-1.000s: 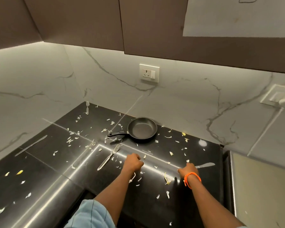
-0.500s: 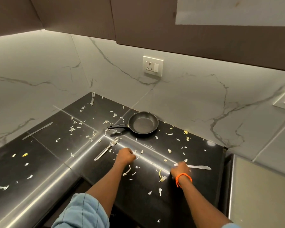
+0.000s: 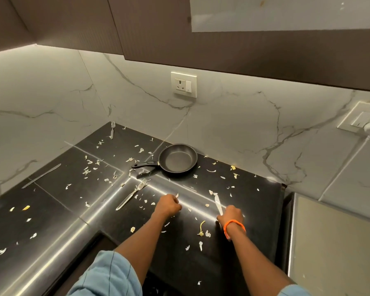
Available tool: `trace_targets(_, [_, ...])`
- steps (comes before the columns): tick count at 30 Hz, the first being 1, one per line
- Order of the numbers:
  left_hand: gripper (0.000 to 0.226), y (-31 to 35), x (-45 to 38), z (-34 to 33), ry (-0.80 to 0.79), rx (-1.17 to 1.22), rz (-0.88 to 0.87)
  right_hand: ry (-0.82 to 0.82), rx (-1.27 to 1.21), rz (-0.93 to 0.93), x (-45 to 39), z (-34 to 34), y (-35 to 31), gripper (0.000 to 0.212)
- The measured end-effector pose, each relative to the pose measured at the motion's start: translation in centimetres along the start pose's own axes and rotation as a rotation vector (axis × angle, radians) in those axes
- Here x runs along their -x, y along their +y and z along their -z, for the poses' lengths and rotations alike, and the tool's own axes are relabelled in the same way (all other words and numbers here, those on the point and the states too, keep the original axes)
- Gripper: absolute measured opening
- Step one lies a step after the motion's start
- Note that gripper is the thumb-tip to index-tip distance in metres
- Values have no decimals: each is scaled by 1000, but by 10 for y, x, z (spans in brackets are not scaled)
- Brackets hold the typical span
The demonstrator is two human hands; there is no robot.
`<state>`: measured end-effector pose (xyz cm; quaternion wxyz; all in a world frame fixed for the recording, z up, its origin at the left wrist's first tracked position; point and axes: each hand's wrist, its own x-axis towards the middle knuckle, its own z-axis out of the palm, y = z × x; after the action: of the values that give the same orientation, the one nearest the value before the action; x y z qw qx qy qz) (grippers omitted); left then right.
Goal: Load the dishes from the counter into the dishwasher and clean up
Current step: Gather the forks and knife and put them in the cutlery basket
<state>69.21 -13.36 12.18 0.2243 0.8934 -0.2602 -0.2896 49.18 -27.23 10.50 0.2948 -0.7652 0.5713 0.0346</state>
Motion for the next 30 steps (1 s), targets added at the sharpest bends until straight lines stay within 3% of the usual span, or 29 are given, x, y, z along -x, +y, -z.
trace_targets(7, [9, -4, 2, 5, -6, -20, 4, 48, 160, -15, -3, -13, -9, 21])
trace_targets(18, [8, -56, 14, 15, 8, -9, 113, -111, 215, 46, -12, -31, -25, 25])
trace_targets(26, [4, -51, 9, 15, 1, -6, 83, 52, 336, 25, -8, -42, -34, 36])
trace_targets(30, [5, -57, 9, 12, 0, -16, 71, 31, 357, -28, -7, -41, -40, 30])
